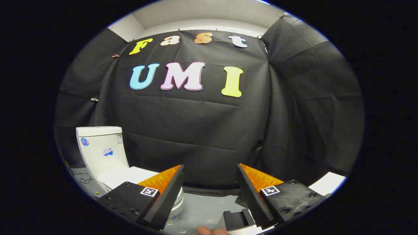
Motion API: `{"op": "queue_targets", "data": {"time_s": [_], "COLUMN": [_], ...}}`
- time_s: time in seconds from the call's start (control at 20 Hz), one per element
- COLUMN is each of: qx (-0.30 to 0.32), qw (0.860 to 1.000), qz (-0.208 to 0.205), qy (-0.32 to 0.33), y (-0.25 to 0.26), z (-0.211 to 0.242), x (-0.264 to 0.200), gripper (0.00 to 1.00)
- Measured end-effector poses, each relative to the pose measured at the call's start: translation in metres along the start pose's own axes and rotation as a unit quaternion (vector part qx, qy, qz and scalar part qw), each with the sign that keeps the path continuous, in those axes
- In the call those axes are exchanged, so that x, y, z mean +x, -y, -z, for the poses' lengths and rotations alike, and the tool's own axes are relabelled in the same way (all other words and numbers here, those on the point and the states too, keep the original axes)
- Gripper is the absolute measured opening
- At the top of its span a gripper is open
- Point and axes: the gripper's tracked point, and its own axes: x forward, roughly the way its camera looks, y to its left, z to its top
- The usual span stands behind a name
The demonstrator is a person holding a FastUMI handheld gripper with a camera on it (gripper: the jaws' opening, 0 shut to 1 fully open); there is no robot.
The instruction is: Open the toilet lid.
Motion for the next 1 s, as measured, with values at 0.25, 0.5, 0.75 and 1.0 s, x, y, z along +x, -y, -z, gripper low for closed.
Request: {"op": "queue_targets", "data": {"time_s": [0.25, 0.5, 0.75, 1.0], "qx": [-0.003, 0.005, -0.013, -0.022], "qw": [1.000, 1.000, 1.000, 0.999], "qz": [-0.005, -0.012, -0.026, -0.029], "qy": [-0.008, -0.003, -0.010, -0.015], "y": [-0.005, -0.016, -0.034, -0.056], "z": [0.006, 0.000, 0.002, -0.002], "x": [0.000, 0.000, -0.005, -0.018], "gripper": [0.98, 0.98, 0.98, 0.98]}}
